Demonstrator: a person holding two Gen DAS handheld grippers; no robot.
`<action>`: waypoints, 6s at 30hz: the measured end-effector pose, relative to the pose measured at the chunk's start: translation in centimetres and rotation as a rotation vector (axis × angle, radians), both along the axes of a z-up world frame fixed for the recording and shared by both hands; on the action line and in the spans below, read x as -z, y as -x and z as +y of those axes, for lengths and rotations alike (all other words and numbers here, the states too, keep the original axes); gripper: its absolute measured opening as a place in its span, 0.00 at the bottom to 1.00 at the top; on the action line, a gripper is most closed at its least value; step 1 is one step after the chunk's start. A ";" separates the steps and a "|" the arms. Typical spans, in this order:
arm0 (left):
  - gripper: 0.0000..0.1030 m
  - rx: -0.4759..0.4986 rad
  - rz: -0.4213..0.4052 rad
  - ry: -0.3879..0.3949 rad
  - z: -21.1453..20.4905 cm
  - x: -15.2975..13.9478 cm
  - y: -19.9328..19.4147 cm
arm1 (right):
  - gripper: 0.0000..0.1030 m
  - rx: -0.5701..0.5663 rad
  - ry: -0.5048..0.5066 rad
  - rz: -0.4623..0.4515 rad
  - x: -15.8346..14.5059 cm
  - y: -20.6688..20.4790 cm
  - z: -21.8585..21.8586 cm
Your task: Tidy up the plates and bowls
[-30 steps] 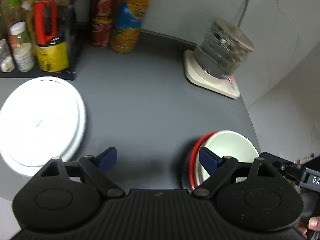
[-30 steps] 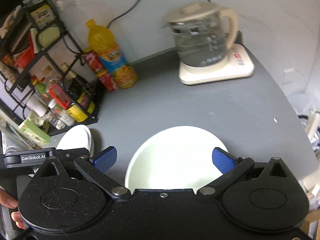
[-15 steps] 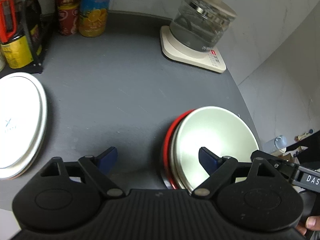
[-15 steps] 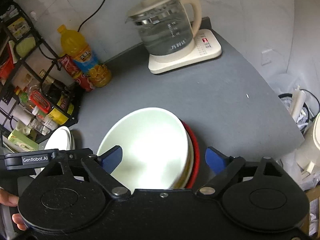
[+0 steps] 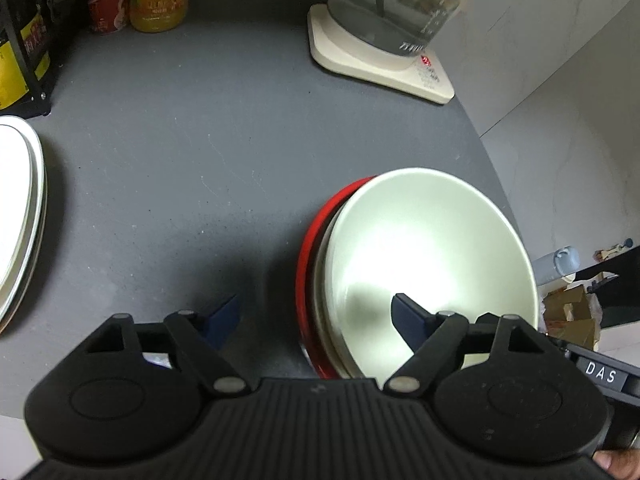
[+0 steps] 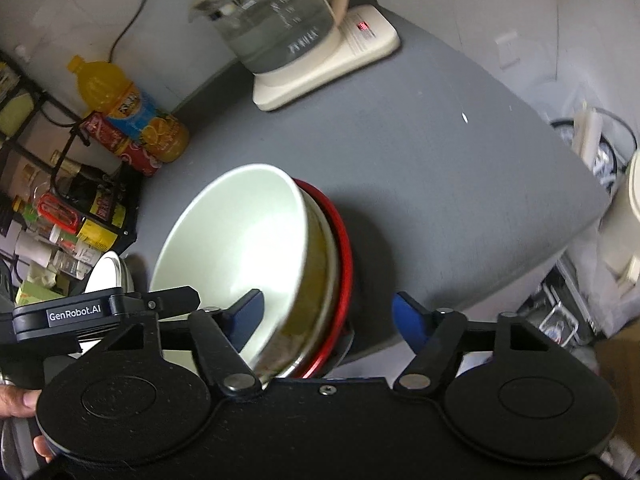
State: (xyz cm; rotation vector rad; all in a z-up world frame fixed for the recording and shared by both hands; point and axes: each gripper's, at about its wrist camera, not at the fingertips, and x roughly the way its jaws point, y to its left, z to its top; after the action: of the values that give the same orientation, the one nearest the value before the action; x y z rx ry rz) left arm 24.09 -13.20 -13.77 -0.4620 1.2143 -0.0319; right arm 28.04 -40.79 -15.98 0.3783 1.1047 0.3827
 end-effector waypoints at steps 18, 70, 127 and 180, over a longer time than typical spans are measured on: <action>0.41 -0.046 0.084 0.062 0.0 2.7 -0.5 | 0.46 -0.012 -0.055 0.097 2.3 -1.1 0.7; 0.30 -0.346 0.001 0.085 16.1 -2.6 5.6 | 0.40 -0.332 -0.082 0.002 -2.1 -4.2 16.6; 0.31 -0.601 0.048 0.091 32.3 0.4 12.3 | 0.41 -0.587 -0.031 0.069 -0.1 -2.4 34.6; 0.89 -0.445 -0.200 -0.117 22.6 -13.9 13.4 | 1.00 -0.355 -0.010 -0.292 -12.8 0.9 19.8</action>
State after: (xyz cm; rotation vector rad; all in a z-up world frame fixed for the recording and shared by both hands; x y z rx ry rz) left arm 10.66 9.45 0.08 -0.6026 0.8916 0.3634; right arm 27.16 -20.95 -3.20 0.1263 0.8811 0.7340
